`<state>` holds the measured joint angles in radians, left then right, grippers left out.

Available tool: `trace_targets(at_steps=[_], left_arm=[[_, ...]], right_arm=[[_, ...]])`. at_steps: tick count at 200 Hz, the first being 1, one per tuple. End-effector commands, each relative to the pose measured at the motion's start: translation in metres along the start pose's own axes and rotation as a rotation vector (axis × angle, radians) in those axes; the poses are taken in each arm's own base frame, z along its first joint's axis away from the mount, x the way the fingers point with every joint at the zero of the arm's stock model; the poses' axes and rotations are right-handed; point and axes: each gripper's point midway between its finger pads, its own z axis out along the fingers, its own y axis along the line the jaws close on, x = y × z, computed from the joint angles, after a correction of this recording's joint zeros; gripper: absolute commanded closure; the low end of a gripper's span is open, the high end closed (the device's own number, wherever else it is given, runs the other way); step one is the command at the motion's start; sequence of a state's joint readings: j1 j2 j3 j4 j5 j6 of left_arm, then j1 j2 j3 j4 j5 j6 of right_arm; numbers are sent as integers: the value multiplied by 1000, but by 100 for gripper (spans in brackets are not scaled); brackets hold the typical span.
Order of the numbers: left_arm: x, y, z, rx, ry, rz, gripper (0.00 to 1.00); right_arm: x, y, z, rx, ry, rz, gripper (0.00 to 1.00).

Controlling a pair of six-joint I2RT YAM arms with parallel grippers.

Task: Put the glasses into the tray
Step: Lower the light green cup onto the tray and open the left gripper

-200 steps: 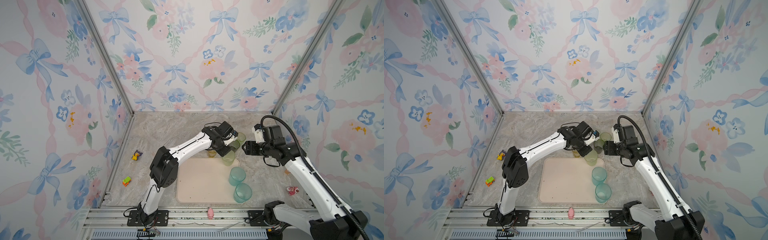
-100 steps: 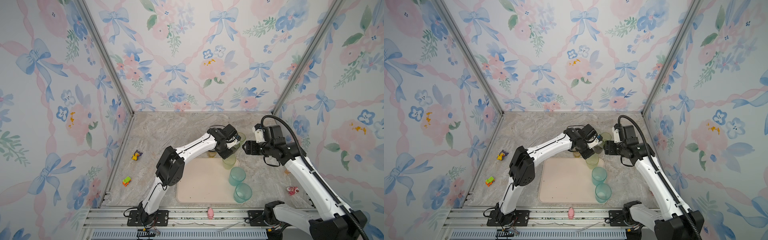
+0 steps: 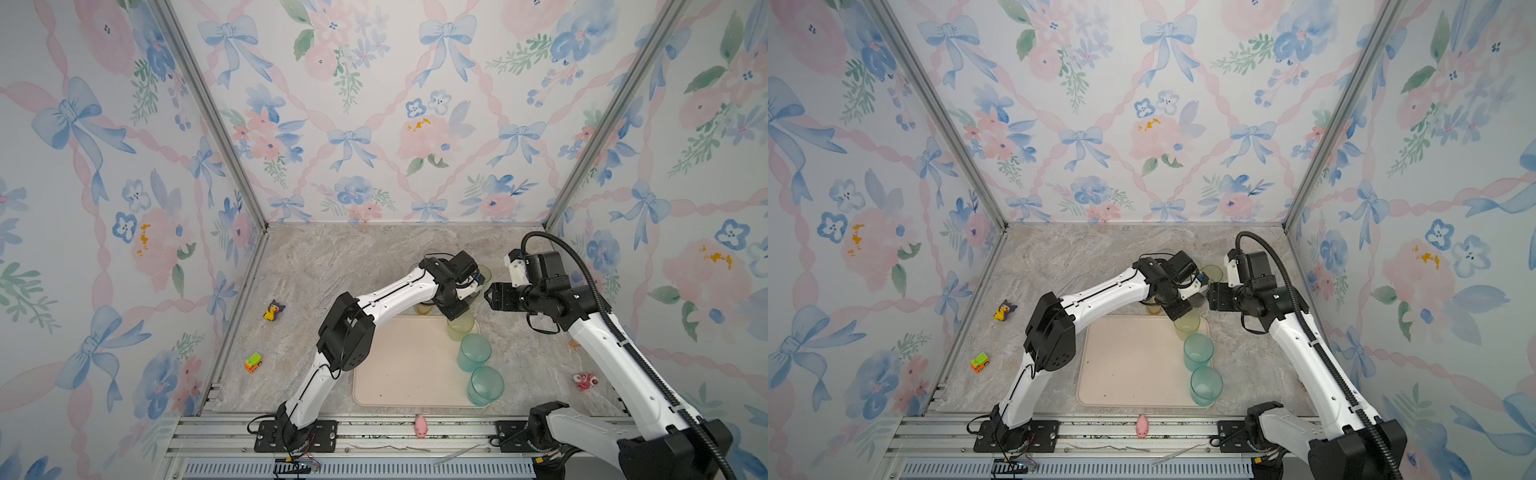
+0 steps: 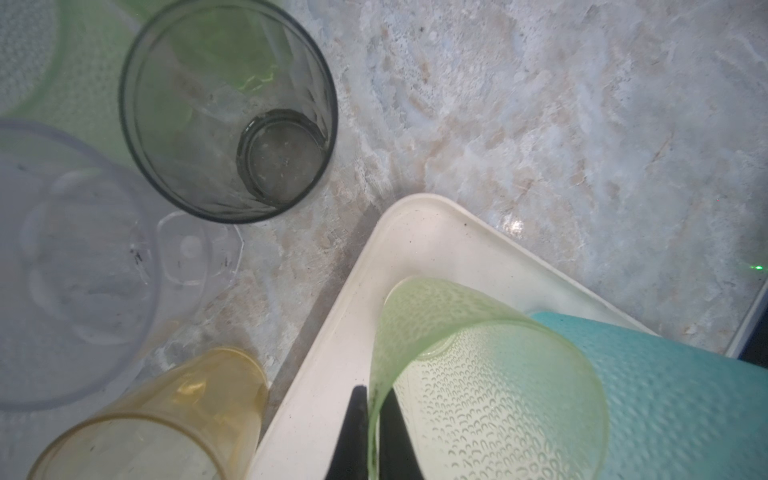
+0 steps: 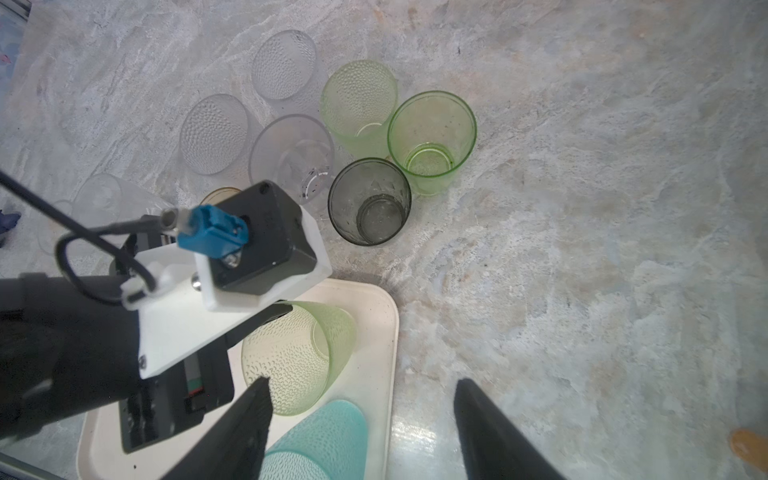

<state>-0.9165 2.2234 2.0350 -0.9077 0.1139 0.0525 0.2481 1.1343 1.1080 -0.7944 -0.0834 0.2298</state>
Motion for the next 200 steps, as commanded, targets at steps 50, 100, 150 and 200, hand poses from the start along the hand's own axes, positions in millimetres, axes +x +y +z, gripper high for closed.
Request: trace_targets(at_steps=[50,100,150,200], left_arm=[[-2,-9,11,30,19,31,94],[-4,-10,11,20,20,43,87],[-9,-9,5,3,5,45,78],[-17,-7,-5,-16,-26,44,70]], right_arm=[[4,-5,2,-2,4,1,28],[6,-5,2,-6,5,7,28],[7,-7,3,-8,5,15,28],[5,-8,1,-9,-2,19,28]])
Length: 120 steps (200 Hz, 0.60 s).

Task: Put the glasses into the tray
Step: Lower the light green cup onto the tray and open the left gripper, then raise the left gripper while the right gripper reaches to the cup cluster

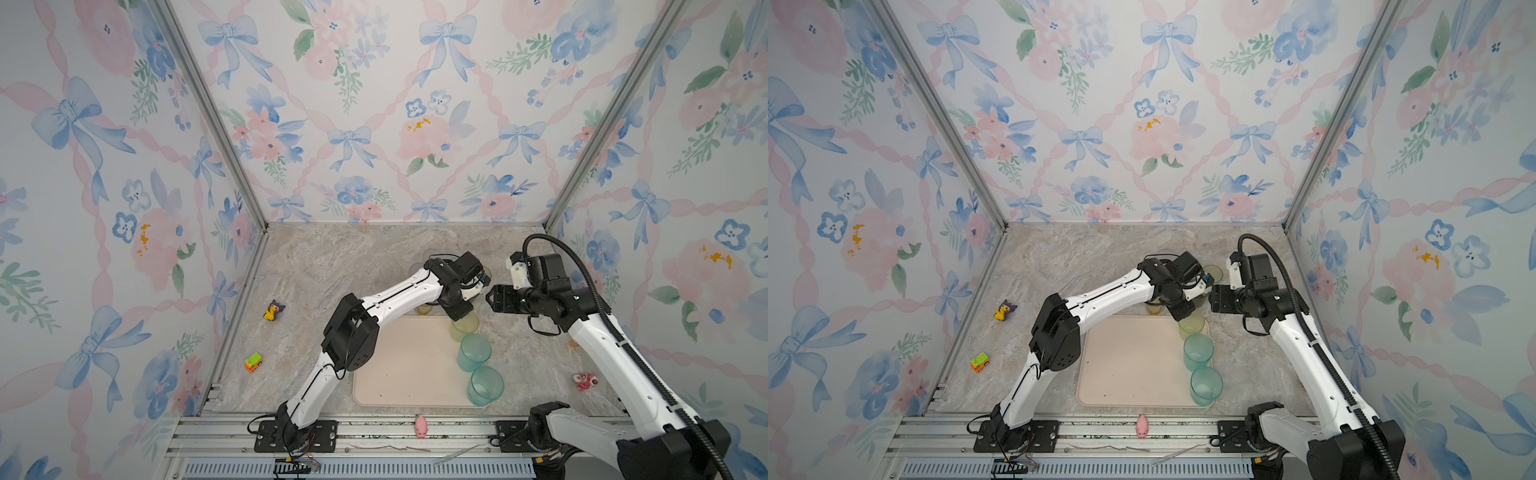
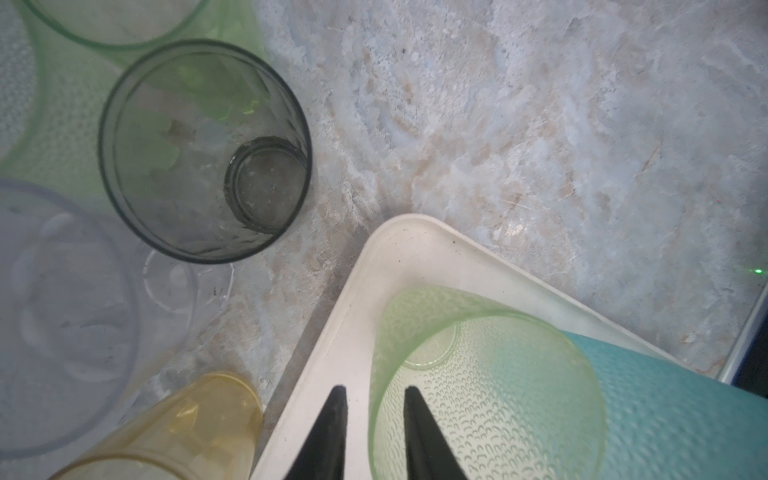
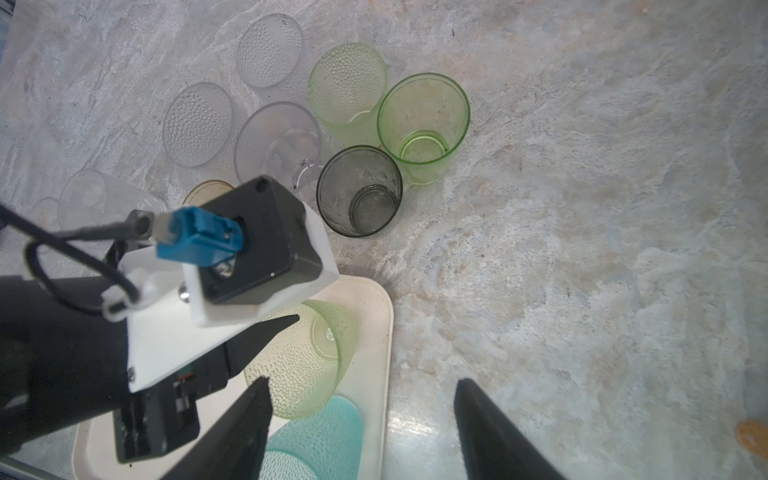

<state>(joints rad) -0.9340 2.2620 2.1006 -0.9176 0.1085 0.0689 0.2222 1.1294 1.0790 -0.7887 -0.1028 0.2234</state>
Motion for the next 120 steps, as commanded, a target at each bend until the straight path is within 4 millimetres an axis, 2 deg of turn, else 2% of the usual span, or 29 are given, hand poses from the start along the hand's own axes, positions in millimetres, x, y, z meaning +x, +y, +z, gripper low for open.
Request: trace_targets(at_steps=[1,28,36,72,84,94,120], left_arm=[[-6,0,-9,-17,-11,10,70],[-17,3,-21,-29,-51,12,69],[-21,3,-26,-23,-65,10,64],[-34,8,-52,-7,-130,13,64],[-38,15,-68,-6,-163,-2,66],[-42,24,-89,-18,-204,-23,67],[-45,61,-139,-88,-305,-105,75]], right_arm=[[-2,-1,-4,-10,-19,3,28],[-4,-4,-6,-6,-26,15,28],[-4,-5,-6,-6,-24,23,28],[-8,-12,-10,-1,-33,52,28],[-11,-16,-12,7,-44,73,28],[-15,-20,-13,14,-54,92,29],[-32,-27,-12,31,-70,116,38]])
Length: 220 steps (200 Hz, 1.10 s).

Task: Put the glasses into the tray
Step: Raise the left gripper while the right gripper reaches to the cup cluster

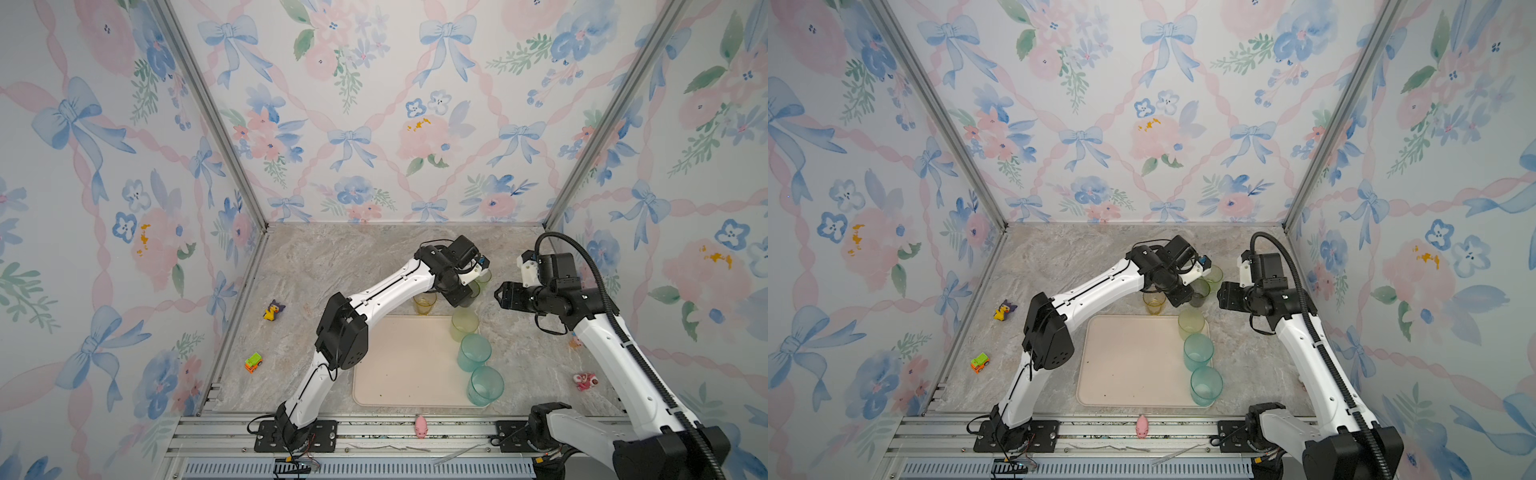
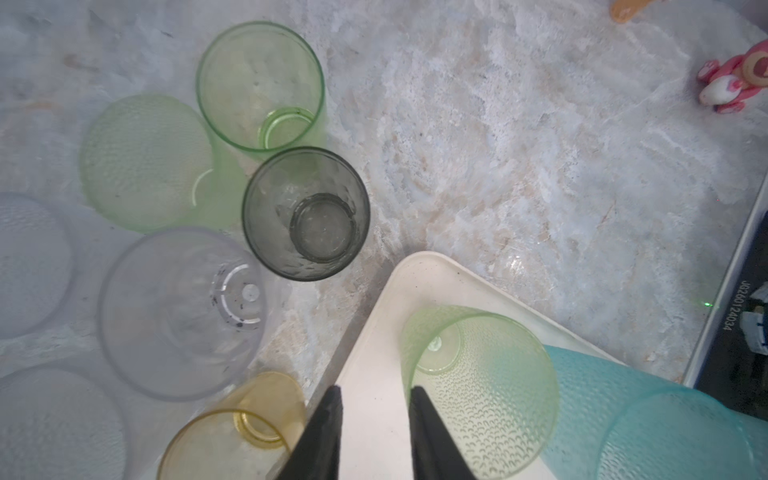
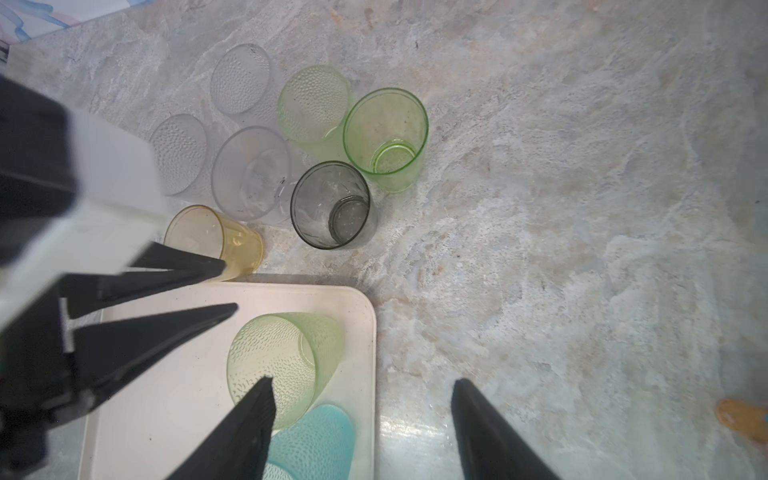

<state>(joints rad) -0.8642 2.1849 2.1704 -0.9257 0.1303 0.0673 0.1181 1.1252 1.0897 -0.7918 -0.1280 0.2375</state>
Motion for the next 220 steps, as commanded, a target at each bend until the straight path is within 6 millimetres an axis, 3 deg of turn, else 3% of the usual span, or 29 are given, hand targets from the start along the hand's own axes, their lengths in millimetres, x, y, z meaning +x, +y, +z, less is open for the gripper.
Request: trace_targets(at_steps=[1,25,42,79,106,140,185,220], left_arm=[[-28,32,-77,-64,-167,-60,75],[-20,69,-105,-150,-247,-146,75],[-6,92,-122,-208,-306,-228,75],[27,106,-153,-238,-548,-361,73],[56,112,-150,-249,-531,-415,72],[78,119,-147,-262,-504,-446,72],[85,125,-150,-272,-505,-458,72],[90,128,-145,-272,-492,-465,72]], right_arm=[[-23,0,-4,-1,-39,23,38],[-37,1,12,6,-15,20,49],[-44,-3,30,28,15,20,51],[-54,-9,71,59,88,13,52],[-66,-16,96,95,121,-1,53],[-72,-27,125,146,169,-7,56],[-76,-34,150,172,200,-9,61],[-94,-15,152,112,146,-35,61]])
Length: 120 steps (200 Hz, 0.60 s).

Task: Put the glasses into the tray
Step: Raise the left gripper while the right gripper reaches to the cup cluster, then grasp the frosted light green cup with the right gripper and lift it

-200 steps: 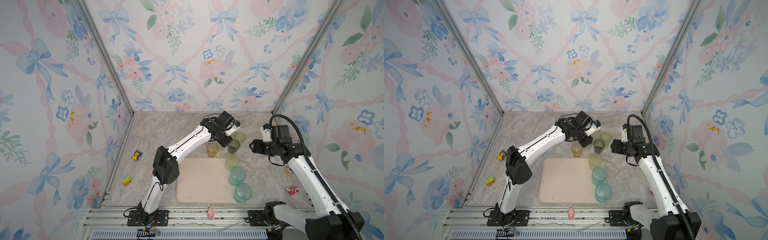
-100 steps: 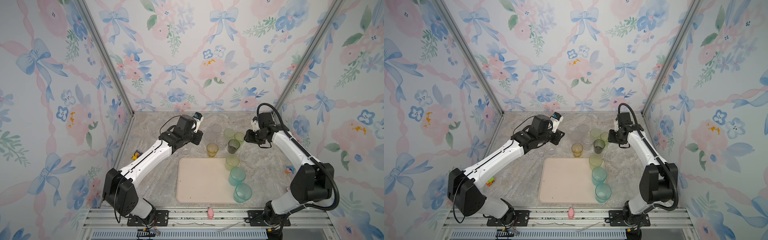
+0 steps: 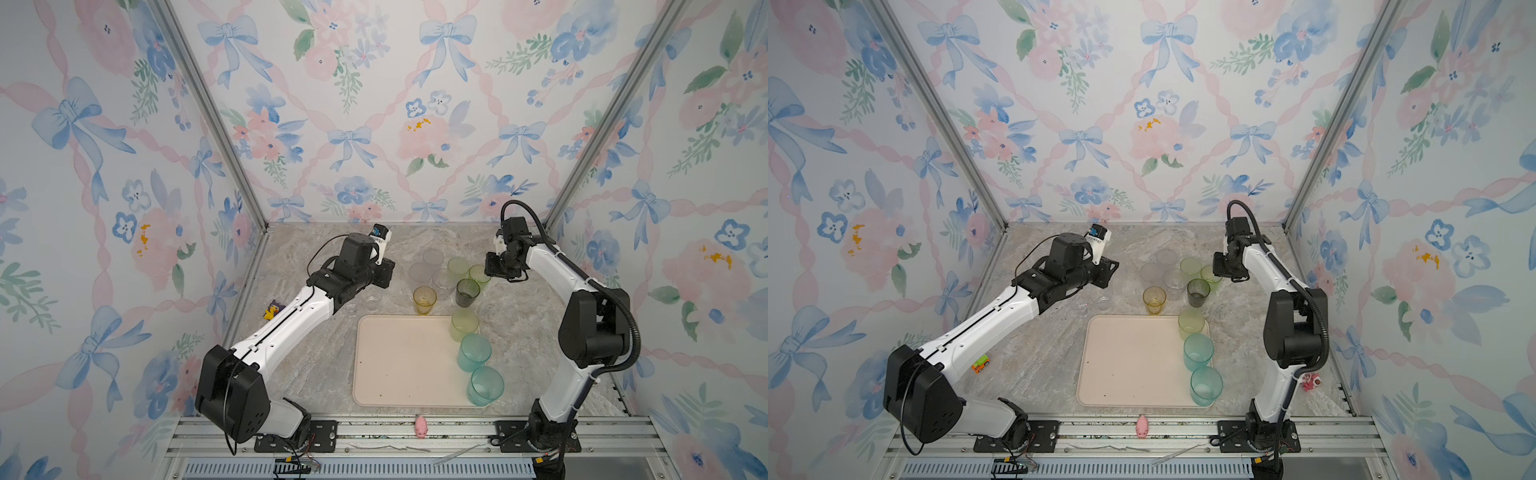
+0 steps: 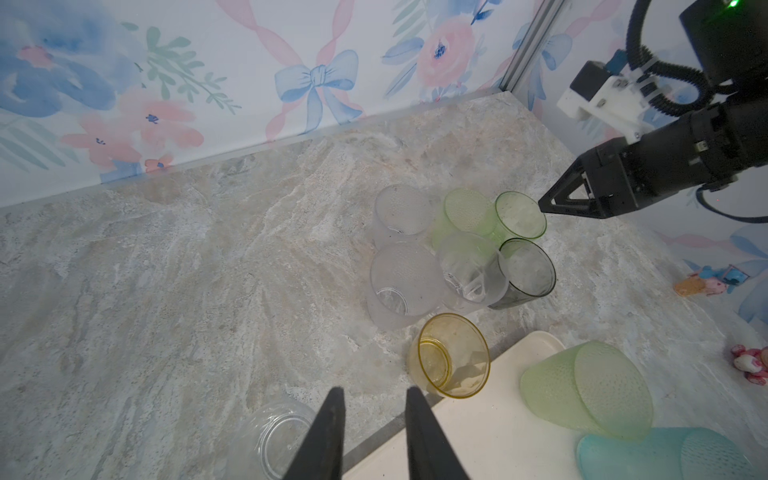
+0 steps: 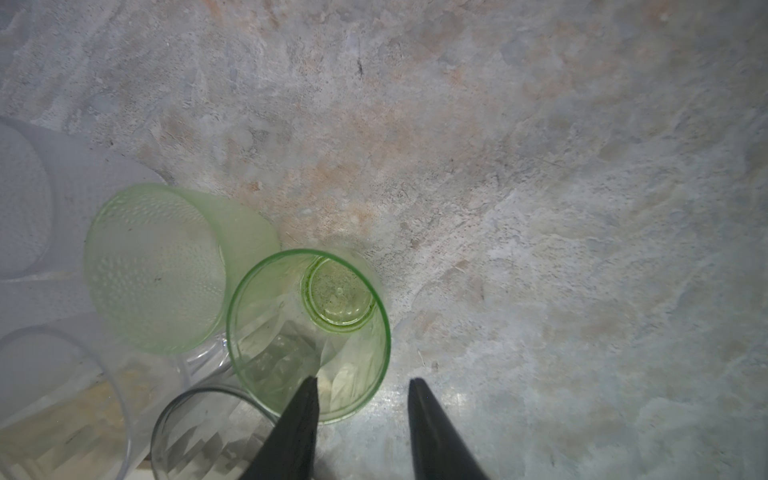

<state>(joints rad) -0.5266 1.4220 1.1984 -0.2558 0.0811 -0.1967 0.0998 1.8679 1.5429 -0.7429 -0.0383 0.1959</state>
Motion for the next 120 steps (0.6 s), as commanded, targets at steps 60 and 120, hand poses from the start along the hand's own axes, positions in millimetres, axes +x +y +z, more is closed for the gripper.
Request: trace_targets(at_steps=[60,120], left_arm=[[9,5,5,10,19,-24,72],[8,12,2,4,15,-30,72]], right_arm=[[-34,53,7,-60,-13,-208,64],[-36,70,22,-61,29,-295,66]])
